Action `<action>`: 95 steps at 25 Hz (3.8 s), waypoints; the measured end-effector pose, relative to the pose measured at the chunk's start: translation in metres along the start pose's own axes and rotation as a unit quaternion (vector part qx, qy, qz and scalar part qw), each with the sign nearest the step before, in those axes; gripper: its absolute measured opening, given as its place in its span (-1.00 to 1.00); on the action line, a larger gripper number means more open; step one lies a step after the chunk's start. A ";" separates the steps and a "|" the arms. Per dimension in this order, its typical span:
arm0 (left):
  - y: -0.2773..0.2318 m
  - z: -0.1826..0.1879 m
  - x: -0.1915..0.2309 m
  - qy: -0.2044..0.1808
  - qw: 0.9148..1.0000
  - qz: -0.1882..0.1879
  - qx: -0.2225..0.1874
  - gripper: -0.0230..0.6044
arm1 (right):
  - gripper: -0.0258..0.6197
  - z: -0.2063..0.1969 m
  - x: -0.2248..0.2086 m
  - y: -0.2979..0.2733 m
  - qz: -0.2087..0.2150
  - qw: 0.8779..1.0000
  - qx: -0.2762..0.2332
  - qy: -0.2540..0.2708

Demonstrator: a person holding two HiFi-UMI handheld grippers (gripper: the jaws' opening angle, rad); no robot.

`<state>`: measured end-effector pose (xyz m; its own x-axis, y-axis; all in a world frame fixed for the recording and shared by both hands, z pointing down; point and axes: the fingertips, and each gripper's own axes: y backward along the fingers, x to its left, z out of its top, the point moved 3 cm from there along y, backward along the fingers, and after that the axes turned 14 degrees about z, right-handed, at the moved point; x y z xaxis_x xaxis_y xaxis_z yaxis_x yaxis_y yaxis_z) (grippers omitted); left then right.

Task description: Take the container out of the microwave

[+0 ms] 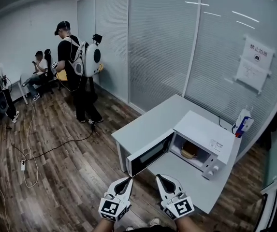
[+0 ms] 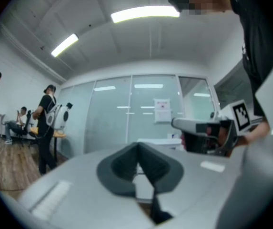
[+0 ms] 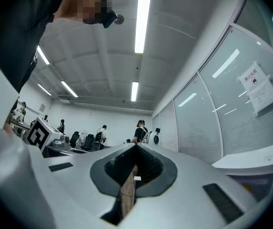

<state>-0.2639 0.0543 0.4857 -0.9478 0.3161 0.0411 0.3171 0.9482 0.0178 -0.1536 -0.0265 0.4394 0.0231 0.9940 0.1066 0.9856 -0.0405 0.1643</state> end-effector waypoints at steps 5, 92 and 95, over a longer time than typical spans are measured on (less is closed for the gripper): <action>-0.040 -0.002 -0.024 0.001 0.999 -0.035 0.003 -0.91 | -0.92 -0.002 -0.036 0.012 -0.021 1.000 -0.010 -0.008; -0.398 -0.248 -0.253 -0.104 0.966 -0.161 0.175 0.52 | -0.92 -0.206 -0.271 0.177 -0.356 0.913 0.154 -0.128; -0.394 -0.245 -0.251 -0.104 0.966 -0.162 0.171 0.50 | -0.92 -0.203 -0.269 0.180 -0.359 0.912 0.152 -0.126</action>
<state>-0.1422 -0.4058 0.7134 -0.9929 -0.0336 -0.1139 0.0068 0.9414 -0.3372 -0.0165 -0.3220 0.6398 -0.6465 0.7465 -0.1576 0.7620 0.6219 -0.1804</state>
